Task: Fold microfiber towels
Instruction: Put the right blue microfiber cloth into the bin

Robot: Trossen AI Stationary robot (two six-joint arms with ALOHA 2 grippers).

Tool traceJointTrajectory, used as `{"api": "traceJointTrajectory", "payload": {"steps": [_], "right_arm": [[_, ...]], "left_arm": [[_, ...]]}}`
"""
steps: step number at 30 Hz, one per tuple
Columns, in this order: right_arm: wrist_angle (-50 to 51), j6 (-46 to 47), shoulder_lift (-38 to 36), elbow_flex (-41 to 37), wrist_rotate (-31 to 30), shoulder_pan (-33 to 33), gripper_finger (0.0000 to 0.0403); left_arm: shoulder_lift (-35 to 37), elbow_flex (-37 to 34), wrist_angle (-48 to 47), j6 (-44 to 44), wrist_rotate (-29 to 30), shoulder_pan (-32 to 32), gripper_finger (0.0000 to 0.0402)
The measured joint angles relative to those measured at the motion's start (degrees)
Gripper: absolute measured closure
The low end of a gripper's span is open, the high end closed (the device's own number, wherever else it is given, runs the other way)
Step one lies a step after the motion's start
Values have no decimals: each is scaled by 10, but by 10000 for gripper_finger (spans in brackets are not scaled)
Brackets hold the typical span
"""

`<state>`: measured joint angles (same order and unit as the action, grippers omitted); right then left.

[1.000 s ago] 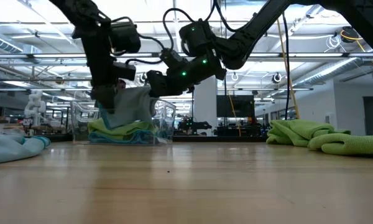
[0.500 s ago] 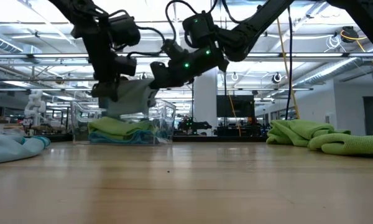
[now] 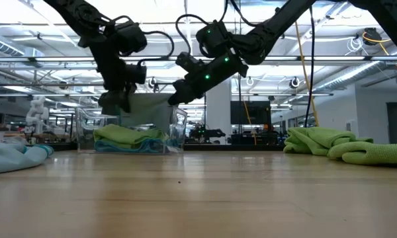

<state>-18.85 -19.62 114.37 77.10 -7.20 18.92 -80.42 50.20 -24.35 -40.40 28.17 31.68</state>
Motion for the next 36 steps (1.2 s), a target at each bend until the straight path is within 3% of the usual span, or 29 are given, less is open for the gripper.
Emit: {"api": "traceJointTrajectory", "payload": {"steps": [11, 19, 23, 31, 36], "right_arm": [[5, -35, 1, 0, 100, 10, 389], [23, -37, 1, 0, 105, 10, 388], [32, -40, 1, 0, 125, 10, 388], [37, -27, 1, 0, 135, 9, 387], [52, -28, 1, 0, 136, 9, 387]], "left_arm": [[0, -40, 21, 2, 19, -8, 379], [0, -40, -5, 80, 27, -24, 382], [0, -41, -21, 91, -3, -26, 370], [0, -41, -24, 95, -14, -24, 387], [0, -41, -39, 112, -32, -23, 357]]}}
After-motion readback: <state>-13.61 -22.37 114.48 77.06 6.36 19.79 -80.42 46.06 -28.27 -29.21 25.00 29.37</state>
